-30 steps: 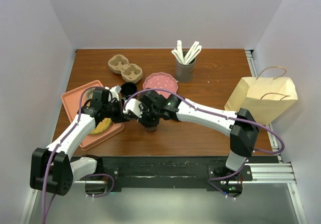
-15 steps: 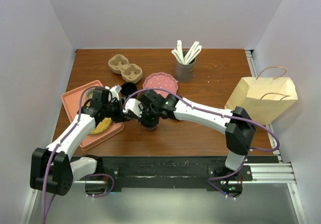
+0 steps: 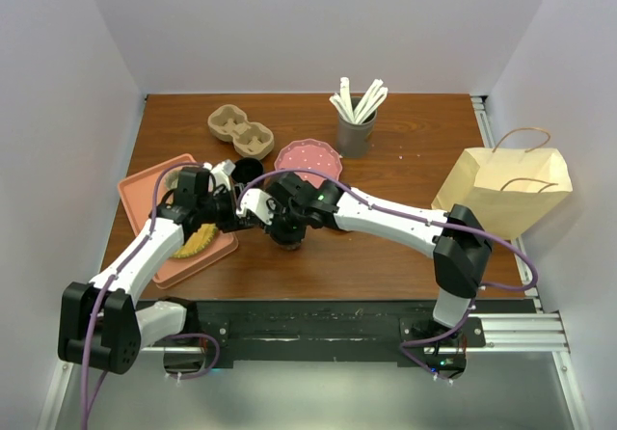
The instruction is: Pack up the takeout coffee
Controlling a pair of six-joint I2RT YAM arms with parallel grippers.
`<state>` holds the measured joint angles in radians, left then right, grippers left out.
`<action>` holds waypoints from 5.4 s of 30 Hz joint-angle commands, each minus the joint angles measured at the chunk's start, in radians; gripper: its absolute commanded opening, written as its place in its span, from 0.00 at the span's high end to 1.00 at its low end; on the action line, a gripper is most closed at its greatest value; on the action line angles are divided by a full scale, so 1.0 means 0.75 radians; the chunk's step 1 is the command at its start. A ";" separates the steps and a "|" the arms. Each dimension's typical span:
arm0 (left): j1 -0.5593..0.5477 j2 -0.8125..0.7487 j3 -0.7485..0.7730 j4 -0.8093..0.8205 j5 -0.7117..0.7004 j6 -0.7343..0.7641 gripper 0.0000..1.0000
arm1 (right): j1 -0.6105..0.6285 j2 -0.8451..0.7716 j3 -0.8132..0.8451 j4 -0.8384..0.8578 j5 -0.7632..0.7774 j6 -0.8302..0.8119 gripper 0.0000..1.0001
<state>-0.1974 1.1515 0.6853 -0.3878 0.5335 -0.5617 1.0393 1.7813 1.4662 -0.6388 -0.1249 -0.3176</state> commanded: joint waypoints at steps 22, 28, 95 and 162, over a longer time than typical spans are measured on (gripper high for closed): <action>0.010 0.031 -0.012 0.165 0.109 0.031 0.45 | -0.079 -0.109 0.164 -0.011 -0.093 0.243 0.51; 0.010 0.027 -0.040 0.239 0.160 0.027 0.44 | -0.238 -0.172 0.139 0.083 -0.220 0.519 0.43; -0.068 0.142 -0.096 0.355 0.195 -0.010 0.48 | -0.498 0.135 -0.104 0.091 -0.613 0.704 0.51; -0.250 -0.042 -0.355 0.372 -0.087 -0.128 0.62 | -0.498 0.024 -0.523 0.318 -0.480 0.792 0.71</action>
<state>-0.3557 1.1110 0.4808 -0.0601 0.5503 -0.6807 0.6487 1.7451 1.1423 -0.3061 -0.6643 0.3210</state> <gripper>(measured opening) 0.384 0.408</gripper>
